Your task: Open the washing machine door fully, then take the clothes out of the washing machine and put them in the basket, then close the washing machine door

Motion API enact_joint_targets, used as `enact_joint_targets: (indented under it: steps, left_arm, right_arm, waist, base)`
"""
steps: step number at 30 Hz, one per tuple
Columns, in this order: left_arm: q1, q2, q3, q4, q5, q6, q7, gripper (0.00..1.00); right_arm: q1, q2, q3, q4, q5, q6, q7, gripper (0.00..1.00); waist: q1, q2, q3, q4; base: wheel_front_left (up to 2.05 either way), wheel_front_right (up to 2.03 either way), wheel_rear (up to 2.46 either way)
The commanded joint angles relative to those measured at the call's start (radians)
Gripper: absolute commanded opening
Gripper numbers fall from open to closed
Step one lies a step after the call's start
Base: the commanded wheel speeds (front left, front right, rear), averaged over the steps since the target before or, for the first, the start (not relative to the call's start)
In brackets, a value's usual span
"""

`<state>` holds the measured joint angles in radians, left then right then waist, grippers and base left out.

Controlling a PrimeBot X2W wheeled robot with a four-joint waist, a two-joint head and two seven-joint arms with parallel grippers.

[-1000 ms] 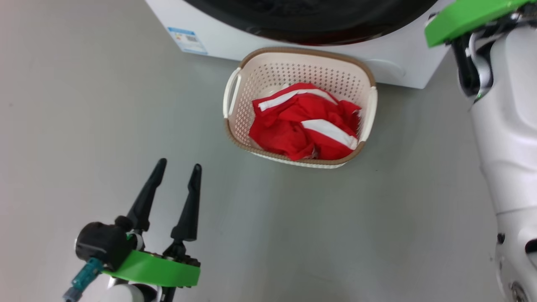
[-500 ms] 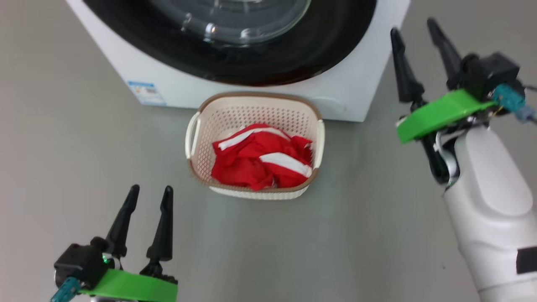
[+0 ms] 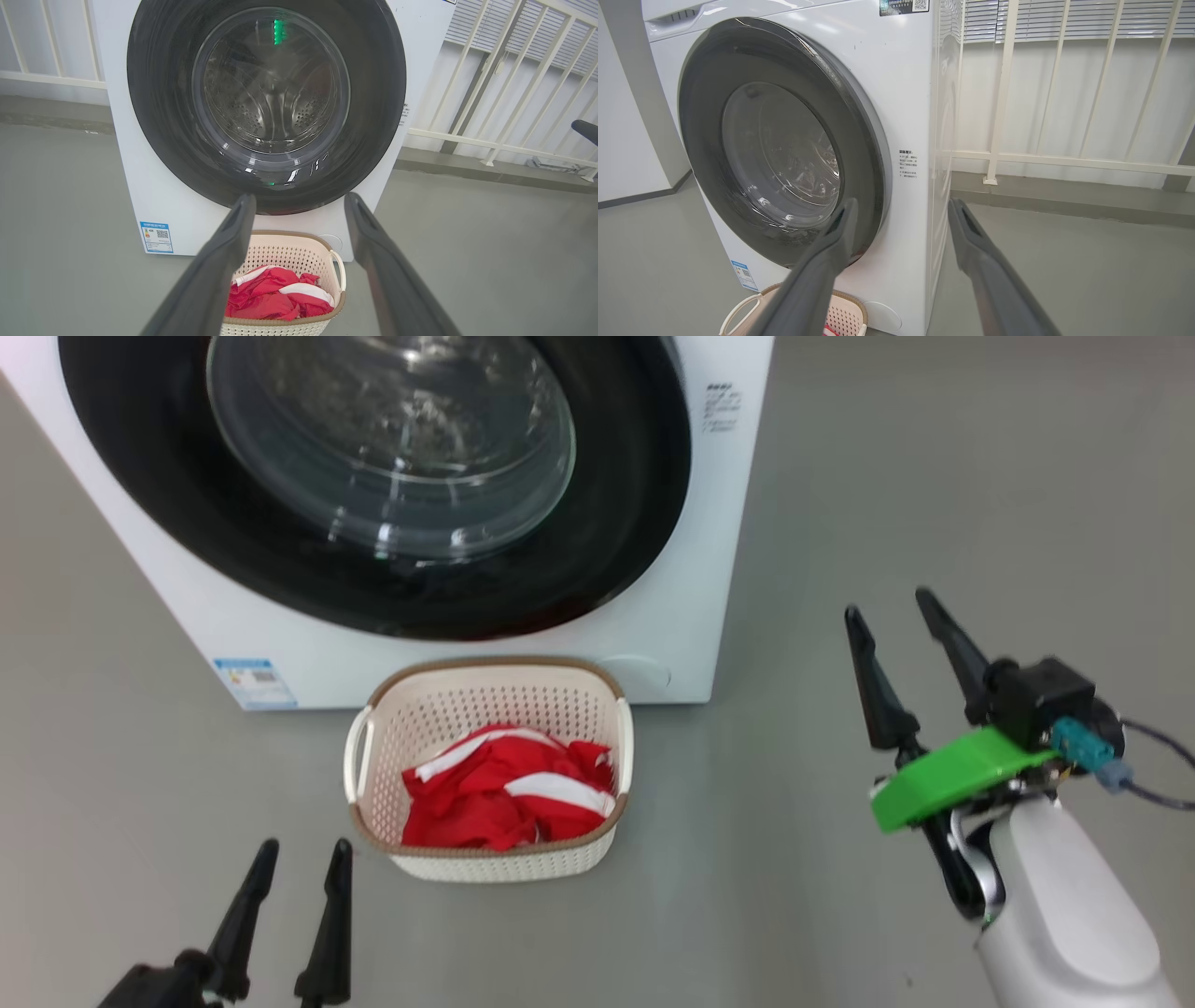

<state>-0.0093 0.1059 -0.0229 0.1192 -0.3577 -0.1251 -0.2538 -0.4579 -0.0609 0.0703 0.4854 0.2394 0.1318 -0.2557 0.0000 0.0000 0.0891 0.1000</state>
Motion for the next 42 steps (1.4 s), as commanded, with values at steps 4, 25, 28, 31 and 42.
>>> enact_joint_targets:
  steps: [4,25,28,31,42]
  left_arm:
    - [0.038,0.019,0.057,-0.038,0.032,-0.006,-0.008,1.00]
    - [0.189,0.021,0.093,-0.096,0.108,-0.006,-0.008,1.00]
    - [0.196,0.024,0.099,-0.099,0.110,-0.006,-0.008,1.00]
    - [0.199,0.023,0.103,-0.101,0.109,-0.006,-0.008,1.00]
    - [0.210,0.015,0.105,-0.105,0.108,-0.006,-0.008,1.00]
  right_arm:
    - [0.082,0.011,0.003,-0.073,0.019,-0.001,-0.006,1.00]
    - [0.435,-0.017,-0.044,-0.335,0.019,-0.001,-0.006,1.00]
    - [0.448,-0.023,-0.050,-0.344,0.021,-0.001,-0.006,1.00]
    - [0.455,-0.024,-0.056,-0.347,0.020,-0.001,-0.006,1.00]
    - [0.472,-0.025,-0.056,-0.336,0.009,-0.001,-0.006,1.00]
  waist:
    - [0.0000,0.0000,-0.100,-0.073]
    - [0.0000,0.0000,-0.218,-0.105]
    - [0.0000,0.0000,-0.224,-0.105]
    - [0.0000,0.0000,-0.227,-0.102]
    - [0.0000,0.0000,-0.237,-0.084]
  base:
    - [0.00,0.00,0.00]
    - [0.00,0.00,0.00]
    - [0.00,0.00,0.00]
    - [0.00,0.00,0.00]
    - [0.00,0.00,0.00]
